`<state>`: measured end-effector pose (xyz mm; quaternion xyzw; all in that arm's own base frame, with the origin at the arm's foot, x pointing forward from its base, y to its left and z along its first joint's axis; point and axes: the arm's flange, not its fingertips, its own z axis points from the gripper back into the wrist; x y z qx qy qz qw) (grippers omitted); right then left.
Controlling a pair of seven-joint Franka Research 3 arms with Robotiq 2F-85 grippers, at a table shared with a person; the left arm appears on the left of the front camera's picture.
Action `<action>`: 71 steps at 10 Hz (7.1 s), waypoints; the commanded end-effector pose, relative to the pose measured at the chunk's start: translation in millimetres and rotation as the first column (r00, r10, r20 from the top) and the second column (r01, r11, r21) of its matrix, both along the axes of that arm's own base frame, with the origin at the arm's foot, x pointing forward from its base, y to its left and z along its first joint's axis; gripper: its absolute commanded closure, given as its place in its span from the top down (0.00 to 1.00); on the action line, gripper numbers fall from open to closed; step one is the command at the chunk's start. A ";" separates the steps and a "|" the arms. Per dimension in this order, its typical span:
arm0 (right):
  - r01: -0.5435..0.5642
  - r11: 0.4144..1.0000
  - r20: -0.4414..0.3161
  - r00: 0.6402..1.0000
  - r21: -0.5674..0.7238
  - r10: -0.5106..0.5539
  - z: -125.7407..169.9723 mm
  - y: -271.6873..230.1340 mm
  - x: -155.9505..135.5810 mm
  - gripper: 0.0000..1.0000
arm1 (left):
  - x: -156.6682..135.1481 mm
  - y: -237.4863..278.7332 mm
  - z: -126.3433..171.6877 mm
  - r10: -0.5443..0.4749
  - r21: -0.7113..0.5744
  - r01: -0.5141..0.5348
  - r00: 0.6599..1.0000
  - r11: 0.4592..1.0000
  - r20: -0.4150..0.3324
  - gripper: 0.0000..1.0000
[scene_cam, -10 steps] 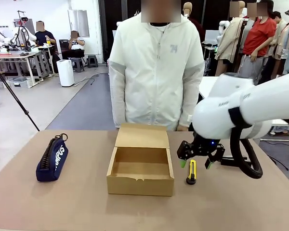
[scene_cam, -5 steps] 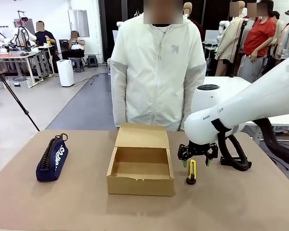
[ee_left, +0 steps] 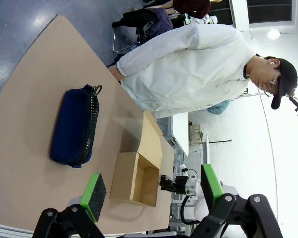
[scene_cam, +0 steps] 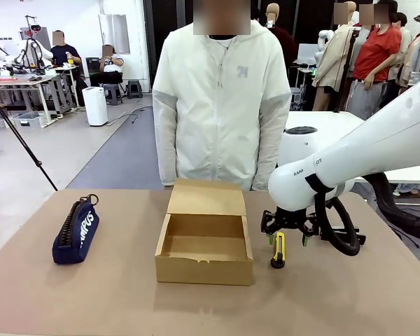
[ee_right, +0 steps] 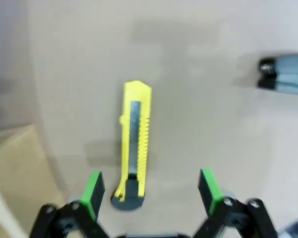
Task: Pack the items into the box.
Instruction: Pick up the item indicated by the person and place it inside the Mailer Box.
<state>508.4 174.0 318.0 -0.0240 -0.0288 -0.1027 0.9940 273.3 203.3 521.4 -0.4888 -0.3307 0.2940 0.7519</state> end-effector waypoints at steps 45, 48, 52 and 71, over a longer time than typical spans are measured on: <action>-0.989 0.118 -0.010 0.118 0.087 0.993 7.9 213.3 -24.6 0.00 | -0.1 0.9 1.0 -0.003 -0.011 0.003 1.000 1.000 0.021 1.00; -0.984 0.146 -0.024 0.144 0.097 0.989 6.4 211.3 -25.2 1.00 | -0.1 0.9 1.0 -0.003 -0.011 0.003 1.000 1.000 0.021 1.00; -0.985 0.149 0.006 0.150 0.090 0.989 10.3 210.6 -24.1 1.00 | -0.1 0.9 1.0 -0.003 -0.011 0.003 1.000 1.000 0.021 1.00; 0.092 0.492 -0.189 0.970 0.865 0.152 200.2 -307.2 -57.2 1.00 | -0.1 0.9 1.0 -0.003 -0.011 0.003 1.000 1.000 0.021 1.00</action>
